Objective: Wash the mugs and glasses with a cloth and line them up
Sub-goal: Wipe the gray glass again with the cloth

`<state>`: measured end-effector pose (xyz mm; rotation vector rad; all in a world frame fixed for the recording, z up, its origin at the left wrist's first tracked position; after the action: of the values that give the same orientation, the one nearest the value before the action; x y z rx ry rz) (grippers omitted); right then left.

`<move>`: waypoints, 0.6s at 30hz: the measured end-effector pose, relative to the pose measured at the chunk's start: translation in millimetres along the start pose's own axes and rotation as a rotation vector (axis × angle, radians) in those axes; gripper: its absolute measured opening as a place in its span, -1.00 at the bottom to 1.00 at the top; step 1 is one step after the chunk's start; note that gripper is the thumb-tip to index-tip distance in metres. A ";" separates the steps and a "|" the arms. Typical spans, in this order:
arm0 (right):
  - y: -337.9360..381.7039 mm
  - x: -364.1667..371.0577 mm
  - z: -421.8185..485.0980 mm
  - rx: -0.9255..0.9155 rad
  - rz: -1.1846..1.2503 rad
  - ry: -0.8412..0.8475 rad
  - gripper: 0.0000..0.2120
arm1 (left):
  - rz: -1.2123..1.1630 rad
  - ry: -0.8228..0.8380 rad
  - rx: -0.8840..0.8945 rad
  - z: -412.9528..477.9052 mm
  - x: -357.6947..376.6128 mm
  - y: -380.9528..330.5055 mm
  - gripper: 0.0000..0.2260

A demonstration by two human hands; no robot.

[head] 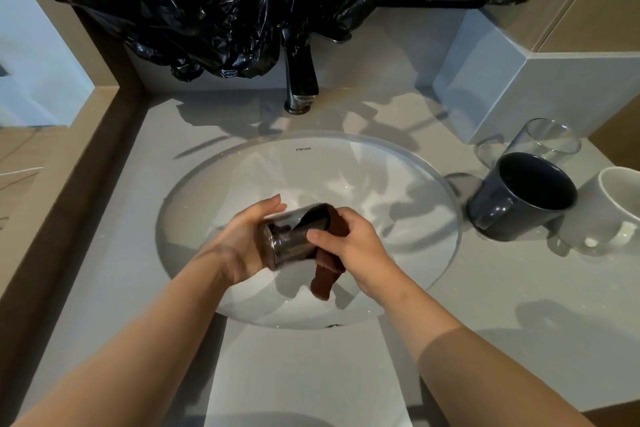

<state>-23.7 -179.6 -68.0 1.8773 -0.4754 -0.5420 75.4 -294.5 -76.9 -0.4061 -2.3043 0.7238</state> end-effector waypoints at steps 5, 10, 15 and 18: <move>0.6 -4.2 -1.3 -0.042 0.015 -0.045 -0.81 | 0.180 -0.092 0.219 2.5 8.9 15.3 -0.82; -1.9 3.6 -1.6 -0.115 -0.083 0.032 -0.63 | 0.062 -0.246 0.087 3.6 -7.6 18.1 -0.63; 1.1 0.1 -2.1 -0.033 0.142 0.016 -0.79 | 0.084 -0.282 0.031 1.8 -11.8 20.0 -0.67; -3.6 -5.2 -1.2 0.044 0.079 -0.077 -0.89 | 0.104 -0.271 0.030 2.7 -12.4 22.8 -0.67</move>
<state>-26.9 -174.5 -70.3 1.8757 -0.6140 -0.5559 84.5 -283.1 -98.5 -0.4394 -2.5356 0.9116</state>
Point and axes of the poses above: each hand's wrist, its own z-axis towards the middle knuckle, its own x-axis out of the palm, y = z × x, the point moved 5 cm from there along z, towards the middle knuckle, and after that the axes turned 12 degrees about -z, right-handed, at the moved point
